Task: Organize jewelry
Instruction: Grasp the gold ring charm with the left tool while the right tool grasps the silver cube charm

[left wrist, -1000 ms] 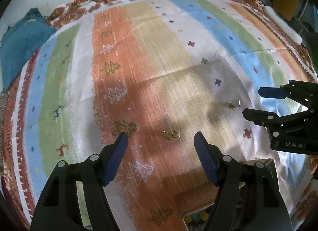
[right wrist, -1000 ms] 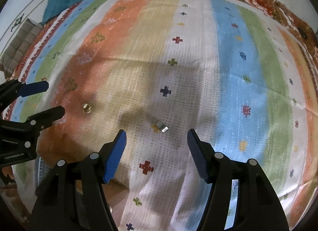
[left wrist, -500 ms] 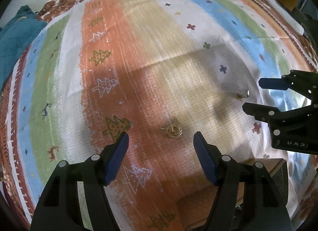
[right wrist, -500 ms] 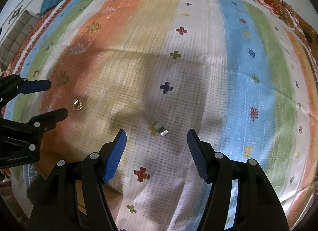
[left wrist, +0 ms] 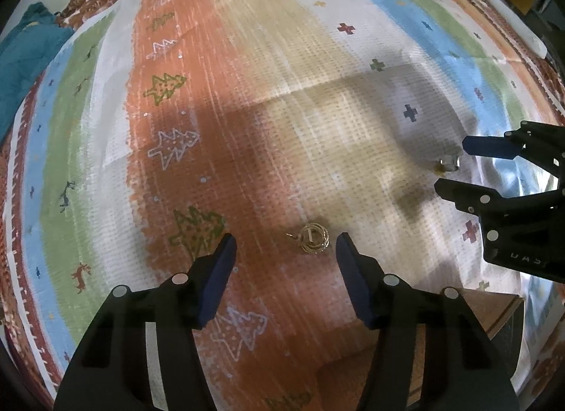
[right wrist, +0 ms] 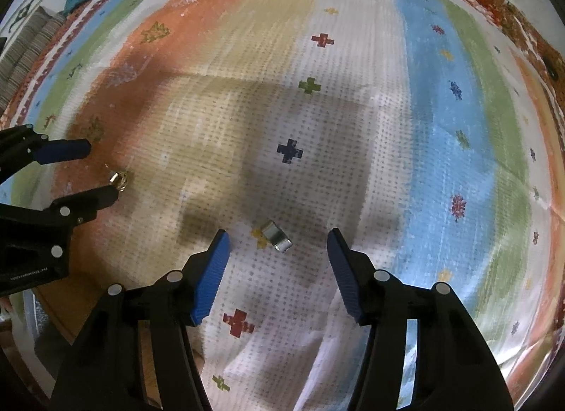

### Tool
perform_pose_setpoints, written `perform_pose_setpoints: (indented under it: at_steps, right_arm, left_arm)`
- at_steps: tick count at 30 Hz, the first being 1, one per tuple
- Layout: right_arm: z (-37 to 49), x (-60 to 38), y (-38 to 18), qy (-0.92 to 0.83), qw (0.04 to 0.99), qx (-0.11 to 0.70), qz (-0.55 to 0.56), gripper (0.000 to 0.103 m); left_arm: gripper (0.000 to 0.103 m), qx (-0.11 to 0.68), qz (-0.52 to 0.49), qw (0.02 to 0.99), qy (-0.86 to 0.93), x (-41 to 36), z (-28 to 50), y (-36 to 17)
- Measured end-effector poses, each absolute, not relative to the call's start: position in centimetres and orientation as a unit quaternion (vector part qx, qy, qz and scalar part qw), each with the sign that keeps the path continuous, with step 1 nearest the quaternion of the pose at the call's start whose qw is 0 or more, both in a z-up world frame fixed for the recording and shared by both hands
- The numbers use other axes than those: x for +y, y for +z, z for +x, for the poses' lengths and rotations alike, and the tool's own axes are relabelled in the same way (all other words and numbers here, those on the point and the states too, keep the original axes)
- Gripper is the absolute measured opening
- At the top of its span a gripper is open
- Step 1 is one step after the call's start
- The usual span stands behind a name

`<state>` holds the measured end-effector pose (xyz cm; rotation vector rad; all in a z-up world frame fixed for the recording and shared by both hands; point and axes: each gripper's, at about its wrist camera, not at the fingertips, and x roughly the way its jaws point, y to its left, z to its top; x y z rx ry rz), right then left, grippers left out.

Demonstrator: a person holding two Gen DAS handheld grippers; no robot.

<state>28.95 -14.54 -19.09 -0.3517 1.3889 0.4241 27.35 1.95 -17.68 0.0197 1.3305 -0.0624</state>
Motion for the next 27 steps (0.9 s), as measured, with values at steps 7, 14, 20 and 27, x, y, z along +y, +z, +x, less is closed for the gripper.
perform_pose_setpoints:
  at_steps: [7,14,20,27]
  right_arm:
    - [29.4,-14.1,-19.7,0.194,0.731,0.634,-0.161,0.055]
    - [29.5,-13.7,-19.8,0.198,0.731,0.633,-0.164,0.036]
    - [29.7,-12.8,-19.9,0.195,0.732,0.628,-0.176,0.016]
    - [29.5,-12.8,-20.0,0.2,0.734,0.624,-0.176,0.009]
  left_arm:
    - [0.042,0.623,0.012,0.782,-0.029,1.7,28.1,-18.3]
    - [0.033,0.627,0.024,0.778,-0.032,1.0,28.4,-18.9]
    - [0.017,0.626,0.044,0.778,-0.027,-0.1,28.5,-19.4]
    - [0.016,0.622,0.051,0.781,-0.024,-0.2,28.6,-19.4]
